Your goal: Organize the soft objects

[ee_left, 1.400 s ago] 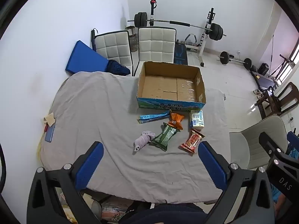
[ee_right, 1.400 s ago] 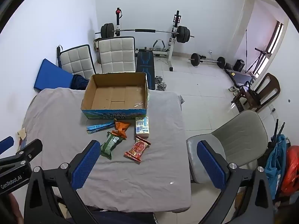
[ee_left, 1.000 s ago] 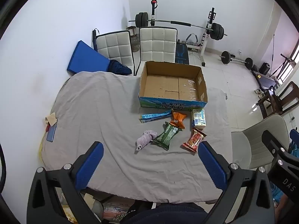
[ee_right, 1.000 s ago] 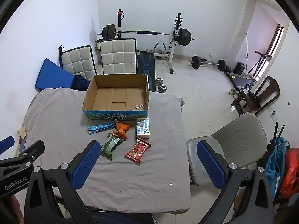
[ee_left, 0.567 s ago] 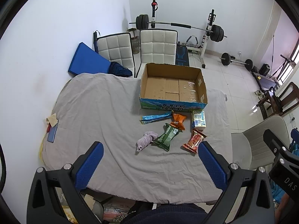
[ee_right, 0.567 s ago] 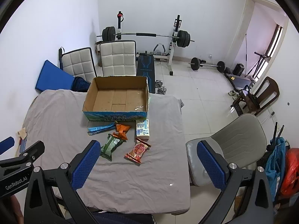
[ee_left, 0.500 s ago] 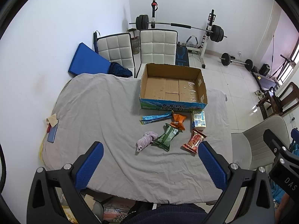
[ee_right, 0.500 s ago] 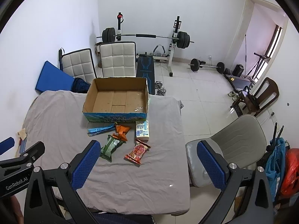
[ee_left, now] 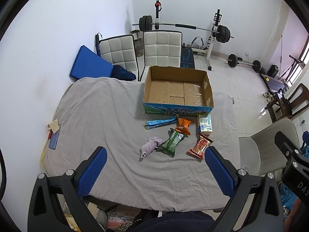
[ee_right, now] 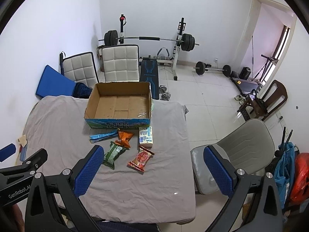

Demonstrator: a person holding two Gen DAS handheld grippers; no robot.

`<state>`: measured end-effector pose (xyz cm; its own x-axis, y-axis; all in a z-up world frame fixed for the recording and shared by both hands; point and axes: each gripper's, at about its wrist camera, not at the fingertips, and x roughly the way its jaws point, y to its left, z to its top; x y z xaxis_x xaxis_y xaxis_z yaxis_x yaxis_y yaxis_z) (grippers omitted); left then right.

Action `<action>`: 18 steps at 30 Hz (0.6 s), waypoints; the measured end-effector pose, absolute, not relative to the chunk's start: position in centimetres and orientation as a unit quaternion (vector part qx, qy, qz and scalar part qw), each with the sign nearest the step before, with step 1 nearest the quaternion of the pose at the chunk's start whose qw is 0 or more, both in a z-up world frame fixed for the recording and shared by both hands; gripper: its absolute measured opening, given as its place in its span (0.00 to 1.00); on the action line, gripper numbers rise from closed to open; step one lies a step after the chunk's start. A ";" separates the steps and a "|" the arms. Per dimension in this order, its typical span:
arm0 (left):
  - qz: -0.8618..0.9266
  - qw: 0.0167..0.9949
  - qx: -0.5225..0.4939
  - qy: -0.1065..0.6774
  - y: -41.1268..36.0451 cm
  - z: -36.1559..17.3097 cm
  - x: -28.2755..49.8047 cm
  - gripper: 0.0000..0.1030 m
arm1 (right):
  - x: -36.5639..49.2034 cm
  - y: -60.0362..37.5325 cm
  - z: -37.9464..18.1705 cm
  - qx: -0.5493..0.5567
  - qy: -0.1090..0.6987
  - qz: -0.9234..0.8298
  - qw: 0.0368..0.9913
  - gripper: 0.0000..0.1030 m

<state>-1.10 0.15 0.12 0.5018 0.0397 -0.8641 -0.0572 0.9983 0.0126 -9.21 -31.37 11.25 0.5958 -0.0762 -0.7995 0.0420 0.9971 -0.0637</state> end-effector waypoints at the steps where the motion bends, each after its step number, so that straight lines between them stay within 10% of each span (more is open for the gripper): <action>1: 0.028 0.867 -0.008 0.498 0.1 0.1 -1.1 1.00 | -9.1 -31.3 11.2 -0.020 0.448 -0.034 0.893 1.00; 18: 0.034 0.873 -0.007 0.486 -0.3 1.3 -1.1 1.00 | -9.5 -31.7 11.8 -0.014 0.448 -0.025 0.893 1.00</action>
